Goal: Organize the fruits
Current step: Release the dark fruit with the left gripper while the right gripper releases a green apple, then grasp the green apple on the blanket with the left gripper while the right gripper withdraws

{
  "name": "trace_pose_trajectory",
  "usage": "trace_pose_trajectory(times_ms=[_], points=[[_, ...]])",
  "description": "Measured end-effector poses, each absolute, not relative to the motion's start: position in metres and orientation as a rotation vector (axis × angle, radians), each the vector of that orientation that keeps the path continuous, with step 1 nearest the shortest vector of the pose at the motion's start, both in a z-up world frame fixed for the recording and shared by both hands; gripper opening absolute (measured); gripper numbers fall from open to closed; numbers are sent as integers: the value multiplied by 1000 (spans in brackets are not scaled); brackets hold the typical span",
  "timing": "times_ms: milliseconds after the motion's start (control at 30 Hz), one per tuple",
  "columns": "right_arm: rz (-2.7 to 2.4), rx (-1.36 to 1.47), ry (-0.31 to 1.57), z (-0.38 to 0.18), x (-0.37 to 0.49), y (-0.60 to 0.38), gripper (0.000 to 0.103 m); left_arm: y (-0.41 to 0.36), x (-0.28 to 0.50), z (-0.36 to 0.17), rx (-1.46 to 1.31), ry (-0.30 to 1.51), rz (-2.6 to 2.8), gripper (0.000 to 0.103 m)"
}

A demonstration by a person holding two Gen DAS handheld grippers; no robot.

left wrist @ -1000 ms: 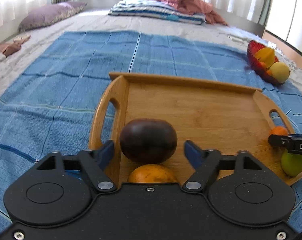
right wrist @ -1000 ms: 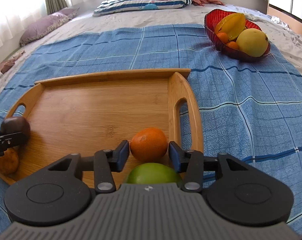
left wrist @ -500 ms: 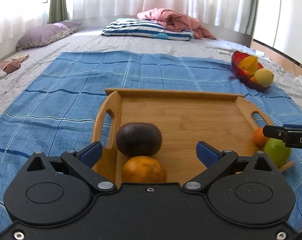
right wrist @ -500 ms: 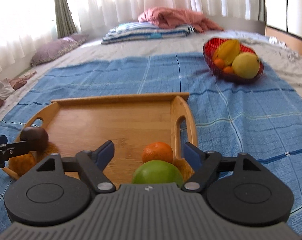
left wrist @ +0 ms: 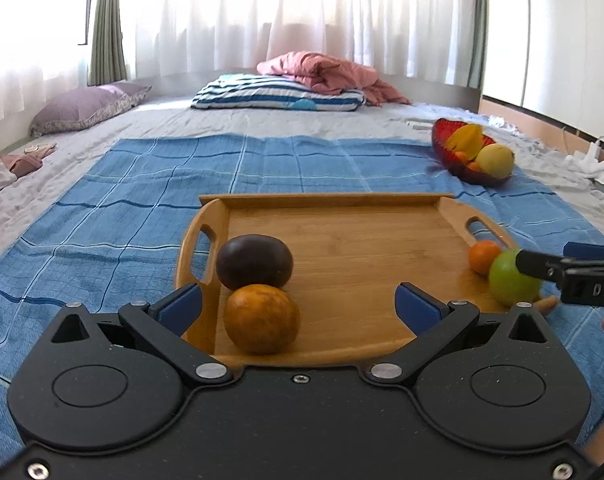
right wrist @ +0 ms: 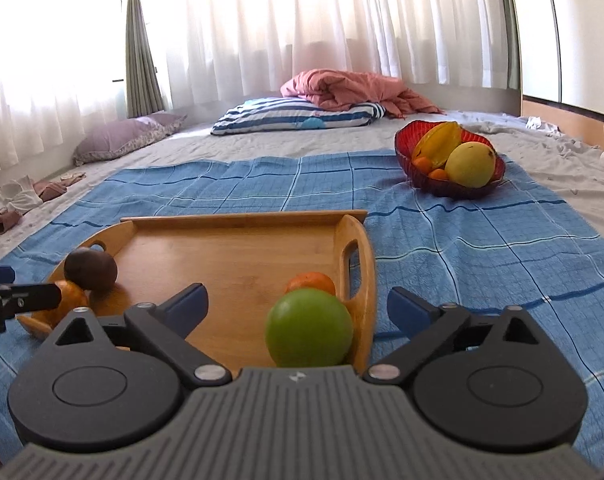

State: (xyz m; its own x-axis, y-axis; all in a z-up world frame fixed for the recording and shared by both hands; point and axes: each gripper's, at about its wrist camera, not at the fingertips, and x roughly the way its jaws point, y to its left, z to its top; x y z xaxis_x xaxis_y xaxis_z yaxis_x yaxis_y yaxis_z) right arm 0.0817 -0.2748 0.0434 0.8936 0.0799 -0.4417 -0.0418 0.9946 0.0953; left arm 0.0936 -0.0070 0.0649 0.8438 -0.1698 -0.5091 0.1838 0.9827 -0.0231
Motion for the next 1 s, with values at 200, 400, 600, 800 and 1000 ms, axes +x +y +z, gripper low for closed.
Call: trace_pose_trajectory(times_ms=[200, 400, 600, 800, 1000], points=[[48, 4, 418, 32, 55, -266, 103, -15, 74, 59, 47, 526, -218, 103], [30, -84, 389, 21, 34, -253, 103, -21, 55, 52, 41, 534, -268, 103], [2, -154, 354, 8, 13, -240, 103, -26, 39, 44, 49, 540, -288, 103], [37, -133, 367, -3, -1, -236, 85, -37, 25, 32, 59, 566, -319, 103], [45, -122, 364, -14, -10, -233, 73, -52, 17, 26, 74, 571, -354, 103]])
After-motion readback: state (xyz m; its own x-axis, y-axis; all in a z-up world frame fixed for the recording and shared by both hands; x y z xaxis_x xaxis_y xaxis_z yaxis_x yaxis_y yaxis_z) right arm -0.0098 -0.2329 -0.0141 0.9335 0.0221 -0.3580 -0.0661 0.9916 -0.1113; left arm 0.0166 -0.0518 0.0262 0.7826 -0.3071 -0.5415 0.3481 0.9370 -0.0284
